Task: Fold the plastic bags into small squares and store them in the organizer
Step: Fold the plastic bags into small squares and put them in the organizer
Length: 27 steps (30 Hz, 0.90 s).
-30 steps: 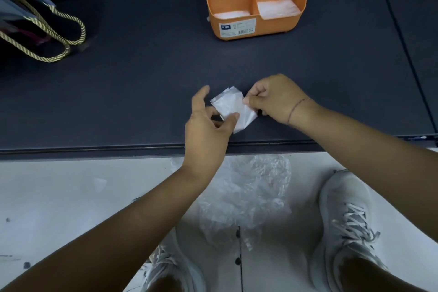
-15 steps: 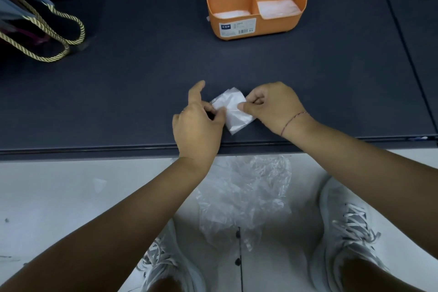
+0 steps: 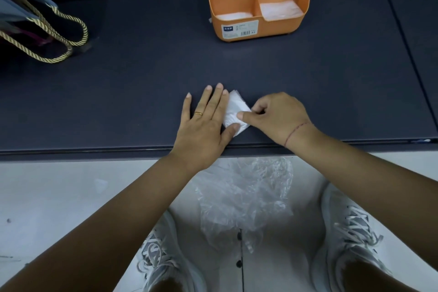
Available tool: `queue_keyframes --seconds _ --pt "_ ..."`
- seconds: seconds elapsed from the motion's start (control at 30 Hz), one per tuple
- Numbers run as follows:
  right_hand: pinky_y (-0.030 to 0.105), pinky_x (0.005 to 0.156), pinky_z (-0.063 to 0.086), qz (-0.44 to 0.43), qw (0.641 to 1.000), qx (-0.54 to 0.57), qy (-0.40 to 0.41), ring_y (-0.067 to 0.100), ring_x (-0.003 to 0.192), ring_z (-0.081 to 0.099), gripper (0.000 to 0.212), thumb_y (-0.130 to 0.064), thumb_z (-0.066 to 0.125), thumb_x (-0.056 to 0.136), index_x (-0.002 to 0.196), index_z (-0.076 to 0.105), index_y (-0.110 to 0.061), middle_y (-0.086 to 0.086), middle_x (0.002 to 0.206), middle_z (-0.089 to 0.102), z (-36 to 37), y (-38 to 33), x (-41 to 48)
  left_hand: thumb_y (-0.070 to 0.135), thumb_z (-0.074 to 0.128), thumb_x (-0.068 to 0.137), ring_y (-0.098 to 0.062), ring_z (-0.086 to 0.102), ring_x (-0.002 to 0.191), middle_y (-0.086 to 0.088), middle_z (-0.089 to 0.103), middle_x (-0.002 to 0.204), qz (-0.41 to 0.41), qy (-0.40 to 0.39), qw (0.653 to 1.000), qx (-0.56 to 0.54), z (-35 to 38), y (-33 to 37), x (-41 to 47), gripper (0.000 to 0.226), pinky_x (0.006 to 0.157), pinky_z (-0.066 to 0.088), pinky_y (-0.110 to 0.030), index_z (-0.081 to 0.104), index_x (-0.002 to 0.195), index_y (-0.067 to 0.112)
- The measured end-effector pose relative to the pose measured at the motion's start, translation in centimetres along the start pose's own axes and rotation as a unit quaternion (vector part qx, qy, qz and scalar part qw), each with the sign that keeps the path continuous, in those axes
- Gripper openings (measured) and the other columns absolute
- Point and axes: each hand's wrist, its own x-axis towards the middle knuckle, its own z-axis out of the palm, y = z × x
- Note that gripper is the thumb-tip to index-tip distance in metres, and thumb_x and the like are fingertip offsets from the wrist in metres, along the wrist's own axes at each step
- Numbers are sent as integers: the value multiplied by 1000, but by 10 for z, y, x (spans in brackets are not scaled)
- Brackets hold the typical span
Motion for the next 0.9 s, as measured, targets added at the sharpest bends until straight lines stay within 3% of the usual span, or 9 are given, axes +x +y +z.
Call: queue_keyframes --seconds 0.23,0.37,0.47,0.53,0.6,0.67,0.77,0.83,0.9 --pt "19 64 48 8 983 167 69 4 65 58 18 -26 73 80 68 61 -21 -12 67 62 5 -5 -8 61 -16 86 -13 -15 150 -3 -11 164 -79 -33 996 -22 -2 27 -7 86 119 -16 -45 -6 155 11" --pt "28 61 44 -8 961 270 52 9 57 47 29 -1 67 76 70 50 -24 -3 64 54 16 -1 -4 69 -5 90 -6 -19 147 3 -12 164 -103 -44 986 -121 -10 33 -9 85 118 -21 -39 -5 156 15" --pt "20 58 39 -59 956 284 39 4 55 43 30 1 67 78 78 49 -24 0 65 55 2 5 -9 62 42 92 -6 3 150 7 16 164 -155 -37 937 -312 -33 26 0 84 121 -7 -35 12 157 20" --pt "13 57 37 -109 953 281 2 1 53 43 29 1 69 80 84 51 -21 -1 64 58 -14 6 -15 64 62 74 -6 27 144 15 37 153 -176 -67 874 -448 -54 24 5 102 120 17 -33 14 156 27" --pt "12 58 37 -155 943 290 -46 1 53 46 25 -1 72 82 88 54 -17 -2 65 63 -26 4 -20 55 72 64 0 49 127 18 56 136 -165 -113 823 -532 -71 23 8 107 107 37 -23 20 154 31" --pt "12 60 39 -165 934 304 -82 1 55 50 23 -2 73 82 91 56 -15 -2 70 68 -33 5 -23 41 76 65 -3 63 111 9 70 117 -151 -143 791 -576 -79 22 11 88 94 44 -17 42 145 27" --pt "19 66 44 -143 939 303 -78 10 62 56 24 -2 74 81 92 58 -17 5 73 69 -40 12 -23 30 77 67 -16 70 100 -5 75 105 -177 -120 757 -617 -76 22 13 45 96 51 -27 73 110 18" --pt "22 70 46 -101 940 323 -36 17 67 54 23 -3 75 79 91 61 -17 7 70 65 -42 20 -22 30 78 64 -18 70 92 -7 76 98 -214 -93 743 -628 -71 23 12 29 96 53 -32 77 90 18" --pt "19 73 47 -31 925 379 -10 11 72 59 22 -7 76 79 94 66 -19 -3 72 69 -40 26 -23 24 78 70 -18 69 89 -6 76 93 -242 -72 723 -643 -66 24 13 19 93 55 -32 76 87 17"
